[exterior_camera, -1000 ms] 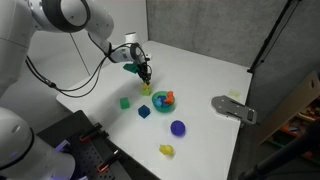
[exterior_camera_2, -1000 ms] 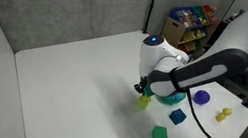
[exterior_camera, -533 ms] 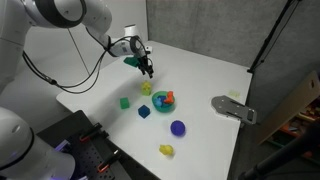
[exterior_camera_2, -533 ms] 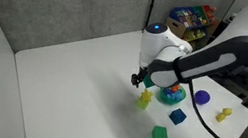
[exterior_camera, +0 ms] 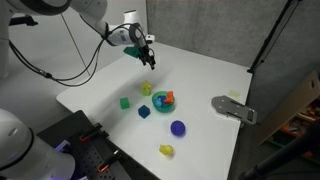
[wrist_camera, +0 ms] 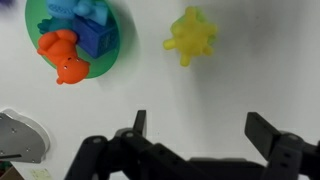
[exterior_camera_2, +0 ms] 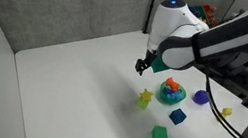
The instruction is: Remove the yellow toy from the green bowl and put it on the lime green block
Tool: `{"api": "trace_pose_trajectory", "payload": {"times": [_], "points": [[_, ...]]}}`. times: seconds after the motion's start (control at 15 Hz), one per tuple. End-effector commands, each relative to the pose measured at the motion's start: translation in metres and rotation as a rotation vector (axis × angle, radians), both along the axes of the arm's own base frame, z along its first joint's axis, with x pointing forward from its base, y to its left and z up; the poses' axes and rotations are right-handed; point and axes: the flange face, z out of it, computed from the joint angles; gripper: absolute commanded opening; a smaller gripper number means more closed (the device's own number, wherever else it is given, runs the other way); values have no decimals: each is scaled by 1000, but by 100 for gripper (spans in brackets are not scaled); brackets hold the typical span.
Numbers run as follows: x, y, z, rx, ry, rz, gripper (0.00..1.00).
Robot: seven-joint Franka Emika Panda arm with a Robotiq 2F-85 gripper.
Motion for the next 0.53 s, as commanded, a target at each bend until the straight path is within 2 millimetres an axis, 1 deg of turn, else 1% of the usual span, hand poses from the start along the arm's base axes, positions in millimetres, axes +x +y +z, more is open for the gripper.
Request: {"api": "trace_pose_trajectory", "payload": {"times": [0.0, 0.2, 0.33, 0.47], "points": [[-12, -36, 26, 47, 62, 5, 100], [-13, -71, 40, 63, 99, 1, 100], [-20, -92, 49, 75, 140, 13, 100], [-29, -109, 59, 97, 192, 44, 100]]}}
